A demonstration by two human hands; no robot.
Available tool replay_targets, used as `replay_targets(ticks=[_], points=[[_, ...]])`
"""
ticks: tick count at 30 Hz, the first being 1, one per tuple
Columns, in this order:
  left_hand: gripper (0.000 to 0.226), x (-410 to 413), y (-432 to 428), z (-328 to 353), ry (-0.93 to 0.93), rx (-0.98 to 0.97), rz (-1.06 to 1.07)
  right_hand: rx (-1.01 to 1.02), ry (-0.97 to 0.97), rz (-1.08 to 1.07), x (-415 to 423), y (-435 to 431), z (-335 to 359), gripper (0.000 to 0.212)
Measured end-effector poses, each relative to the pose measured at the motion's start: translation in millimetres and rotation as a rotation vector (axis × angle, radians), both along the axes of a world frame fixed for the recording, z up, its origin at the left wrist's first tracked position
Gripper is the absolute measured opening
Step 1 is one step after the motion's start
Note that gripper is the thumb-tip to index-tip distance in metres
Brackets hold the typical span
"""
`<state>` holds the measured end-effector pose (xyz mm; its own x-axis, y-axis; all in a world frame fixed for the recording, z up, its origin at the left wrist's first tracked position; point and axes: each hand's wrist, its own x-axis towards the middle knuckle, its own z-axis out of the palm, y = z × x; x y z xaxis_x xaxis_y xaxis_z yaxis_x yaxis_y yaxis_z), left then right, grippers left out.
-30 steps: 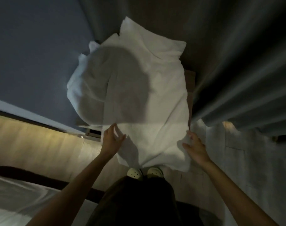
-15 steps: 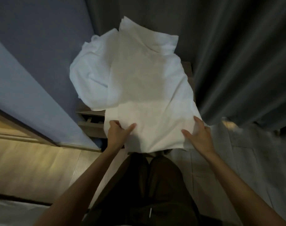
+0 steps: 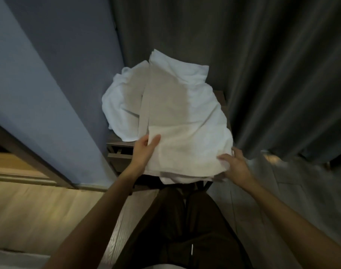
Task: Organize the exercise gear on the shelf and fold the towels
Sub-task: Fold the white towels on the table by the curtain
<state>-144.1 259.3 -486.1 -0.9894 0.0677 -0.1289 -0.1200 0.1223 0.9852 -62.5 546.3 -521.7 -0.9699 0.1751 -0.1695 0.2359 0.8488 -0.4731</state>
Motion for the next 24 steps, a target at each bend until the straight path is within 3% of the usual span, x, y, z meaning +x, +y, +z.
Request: replay_targets(ticks=[2,4,7,10,13,16,19,24], points=[[0.009,-8.3,-3.1,25.6,0.082,0.028,0.010,0.137,0.171,-0.029,3.2,0.6,4.8,0.025],[0.006,-16.4,-3.9,42.2,0.073,0.080,0.034,0.224,0.350,-0.113,4.5,2.4,12.5,0.022],[0.013,-19.3,-4.8,39.5,0.003,0.013,0.045,0.079,0.553,-0.255,7.1,1.6,28.8,0.016],[0.019,-2.2,-5.3,1.8,-0.214,-0.117,-0.084,0.001,0.456,-0.342,12.2,6.4,26.9,0.014],[0.031,14.6,-7.1,-44.2,-0.322,-0.206,-0.053,0.106,0.169,-0.293,20.6,12.7,10.2,0.031],[0.037,13.2,-14.8,-66.9,-0.279,-0.442,0.063,0.195,0.138,-0.088,26.7,3.6,-10.5,0.033],[0.037,4.3,-23.0,-71.6,-0.202,-0.552,0.076,0.297,0.212,0.007,27.8,-15.9,-20.7,0.028],[0.044,2.1,-23.9,-72.2,-0.082,-0.664,0.041,0.386,0.097,0.192,25.3,-31.6,-42.8,0.073]])
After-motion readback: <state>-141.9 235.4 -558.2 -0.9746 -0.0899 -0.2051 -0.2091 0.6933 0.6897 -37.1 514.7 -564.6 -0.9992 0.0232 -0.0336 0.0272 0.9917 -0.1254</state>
